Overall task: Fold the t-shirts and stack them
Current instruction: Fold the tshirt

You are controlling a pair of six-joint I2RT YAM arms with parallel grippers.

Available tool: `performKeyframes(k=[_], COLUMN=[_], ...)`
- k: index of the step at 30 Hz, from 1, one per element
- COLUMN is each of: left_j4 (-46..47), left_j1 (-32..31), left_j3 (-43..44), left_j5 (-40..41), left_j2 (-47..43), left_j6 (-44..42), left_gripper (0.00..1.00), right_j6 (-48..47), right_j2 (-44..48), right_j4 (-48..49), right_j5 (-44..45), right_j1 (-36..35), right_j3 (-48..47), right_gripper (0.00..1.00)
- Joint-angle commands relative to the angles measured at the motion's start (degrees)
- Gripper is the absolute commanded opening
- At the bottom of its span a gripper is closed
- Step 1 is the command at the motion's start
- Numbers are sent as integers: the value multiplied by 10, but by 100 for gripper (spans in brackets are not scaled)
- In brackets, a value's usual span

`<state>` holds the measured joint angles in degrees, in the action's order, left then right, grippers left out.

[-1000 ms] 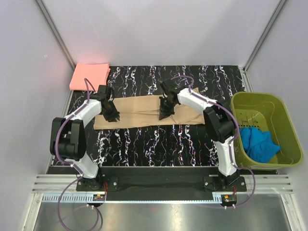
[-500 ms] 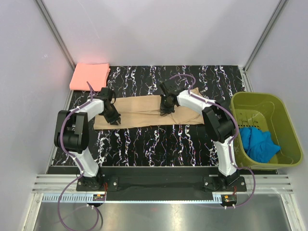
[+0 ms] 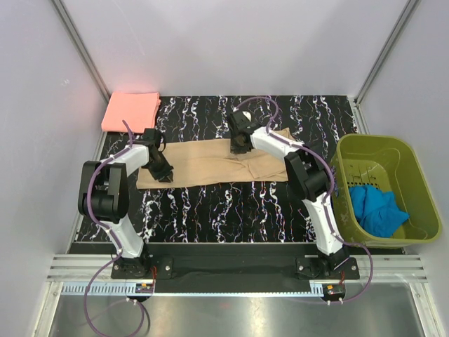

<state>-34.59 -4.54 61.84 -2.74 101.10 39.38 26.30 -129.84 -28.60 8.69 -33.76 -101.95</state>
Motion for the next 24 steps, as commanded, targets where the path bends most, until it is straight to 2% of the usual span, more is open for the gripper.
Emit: performKeyframes(k=[1,4,9,13,16,24], left_j4=[7,7,4,-10,-17,-21], left_j1=[-1,-17,-32,-32,-32,-31], left_j3=[-8,2,13,36,57,82], left_j5=[25,27,26,40,40,33], left_j2=[-15,-33,-49,-27,-4,34], left_j6=[-9,-20,-18,-24,-29,-26], left_gripper=[17,18,18,18,18,18], right_j6=[-24,-13,5,17,19,29], right_j2=[-8,22,94,118,126,93], right_j4=[-38,-87,-70,-26,-9,-4], right_j5=[45,27,-36,-53,-60,-47], right_j1=[-4,-3,-6,-10,-13,-13], right_j3=[-90,-95,8,86,108,106], right_gripper=[0,1,6,4,0,0])
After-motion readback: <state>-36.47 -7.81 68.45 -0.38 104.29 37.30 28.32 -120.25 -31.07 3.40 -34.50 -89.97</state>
